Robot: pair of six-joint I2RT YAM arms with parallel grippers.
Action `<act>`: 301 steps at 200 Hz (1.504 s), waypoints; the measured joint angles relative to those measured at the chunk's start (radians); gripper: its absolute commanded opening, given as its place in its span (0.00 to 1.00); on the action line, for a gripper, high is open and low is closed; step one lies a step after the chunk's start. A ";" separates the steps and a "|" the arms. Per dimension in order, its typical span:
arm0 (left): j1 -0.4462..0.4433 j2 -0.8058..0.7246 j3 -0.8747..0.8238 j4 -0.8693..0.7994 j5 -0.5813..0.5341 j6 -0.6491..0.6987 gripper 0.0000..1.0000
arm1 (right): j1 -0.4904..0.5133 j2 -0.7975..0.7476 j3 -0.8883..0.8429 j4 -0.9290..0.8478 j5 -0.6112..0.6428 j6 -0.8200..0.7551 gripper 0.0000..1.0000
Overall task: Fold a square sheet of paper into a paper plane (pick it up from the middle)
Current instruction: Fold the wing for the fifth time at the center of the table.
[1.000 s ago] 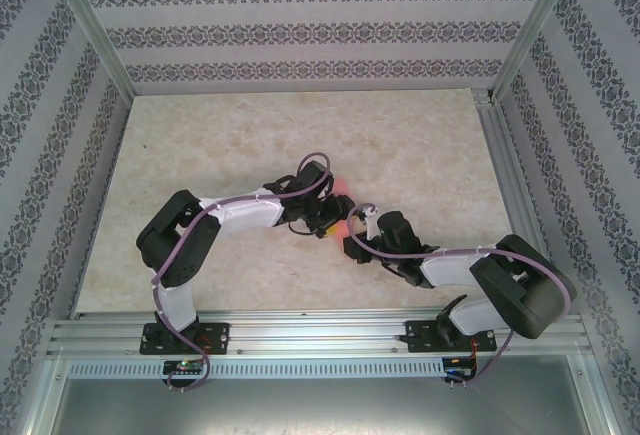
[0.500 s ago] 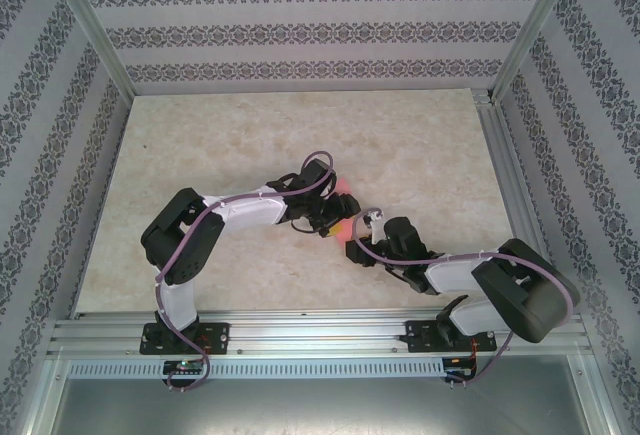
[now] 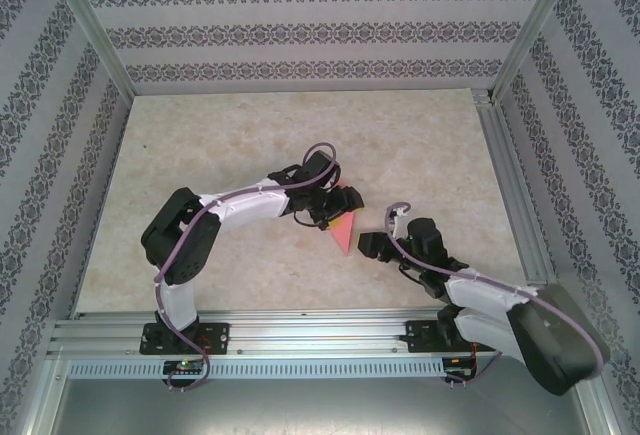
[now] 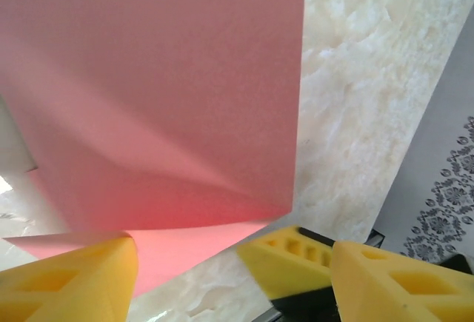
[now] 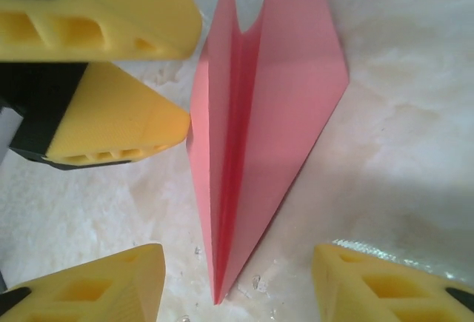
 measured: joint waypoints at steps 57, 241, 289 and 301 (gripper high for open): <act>-0.023 0.011 0.090 -0.164 -0.085 0.078 0.67 | -0.065 -0.457 0.084 -0.451 0.196 0.059 0.84; -0.059 0.140 0.198 -0.296 -0.129 0.103 0.44 | -0.072 -0.257 0.227 -0.658 0.209 0.014 0.89; -0.060 0.144 0.216 -0.302 -0.130 0.106 0.45 | -0.072 -0.254 0.229 -0.666 0.204 0.012 0.91; -0.060 0.150 0.217 -0.304 -0.130 0.106 0.45 | -0.072 -0.254 0.231 -0.669 0.201 0.011 0.92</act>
